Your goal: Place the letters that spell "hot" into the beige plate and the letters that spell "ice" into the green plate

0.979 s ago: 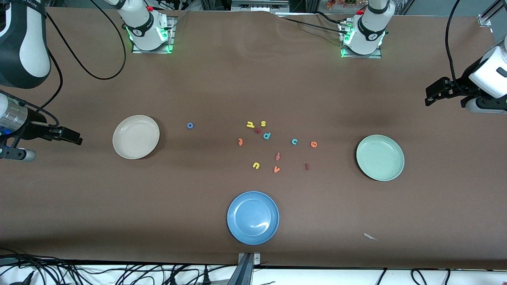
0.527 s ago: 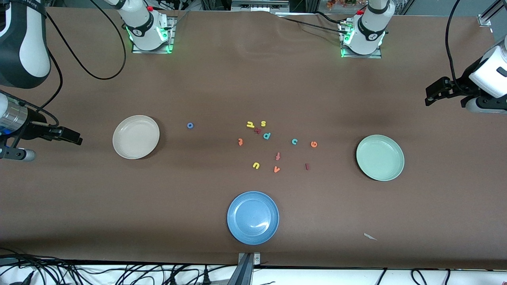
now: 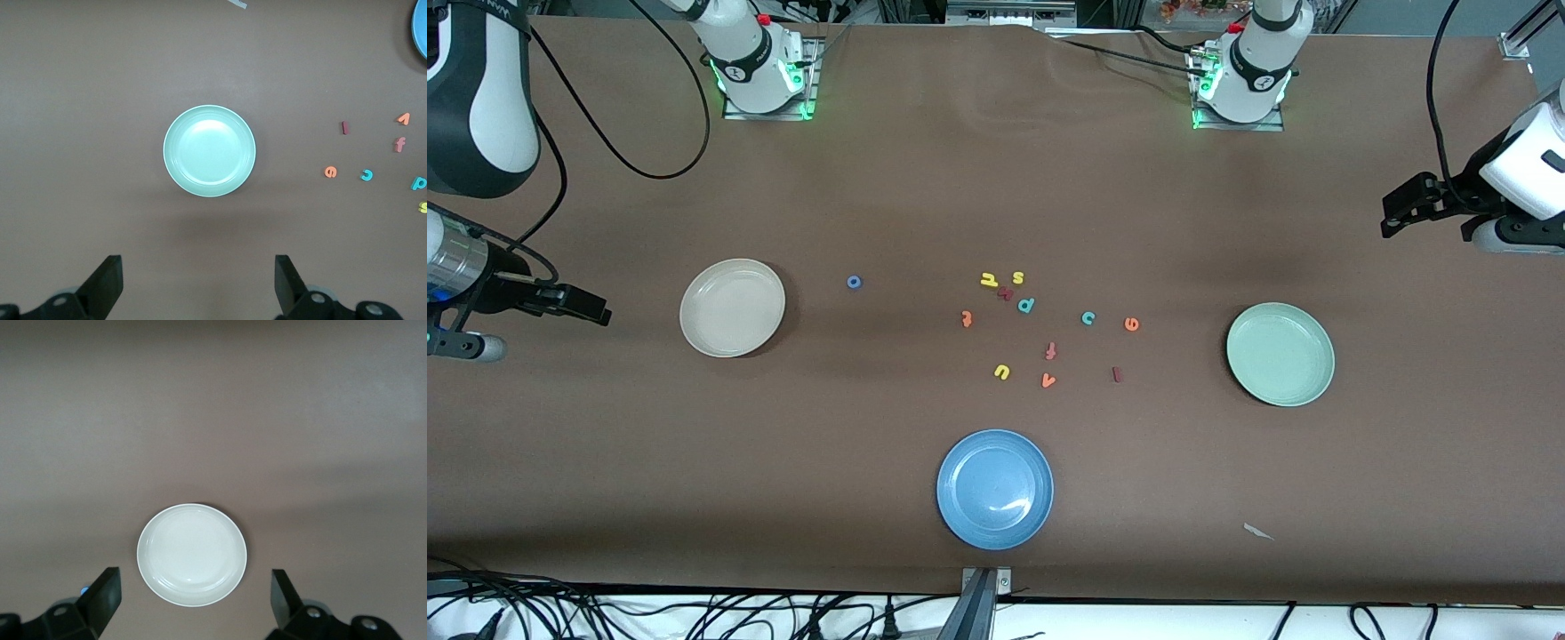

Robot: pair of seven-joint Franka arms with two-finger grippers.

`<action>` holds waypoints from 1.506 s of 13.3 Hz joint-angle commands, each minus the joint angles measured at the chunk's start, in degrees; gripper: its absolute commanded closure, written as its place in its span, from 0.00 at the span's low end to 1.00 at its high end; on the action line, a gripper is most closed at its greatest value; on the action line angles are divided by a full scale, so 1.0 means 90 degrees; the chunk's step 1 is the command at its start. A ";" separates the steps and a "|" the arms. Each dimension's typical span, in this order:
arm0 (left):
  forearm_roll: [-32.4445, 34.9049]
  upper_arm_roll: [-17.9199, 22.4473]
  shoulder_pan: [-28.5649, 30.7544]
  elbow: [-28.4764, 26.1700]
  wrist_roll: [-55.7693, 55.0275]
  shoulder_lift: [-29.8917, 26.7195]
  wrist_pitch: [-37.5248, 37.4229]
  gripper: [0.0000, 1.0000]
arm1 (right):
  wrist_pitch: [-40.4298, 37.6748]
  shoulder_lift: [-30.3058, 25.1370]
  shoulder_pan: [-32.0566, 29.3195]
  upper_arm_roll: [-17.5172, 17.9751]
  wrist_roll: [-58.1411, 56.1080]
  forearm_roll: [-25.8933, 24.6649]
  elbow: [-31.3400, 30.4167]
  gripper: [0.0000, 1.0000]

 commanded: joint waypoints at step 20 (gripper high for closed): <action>-0.0064 0.0008 0.0000 -0.0058 0.0253 -0.0116 -0.0022 0.00 | 0.0040 -0.0176 0.0225 0.0008 0.0443 -0.0041 -0.0191 0.01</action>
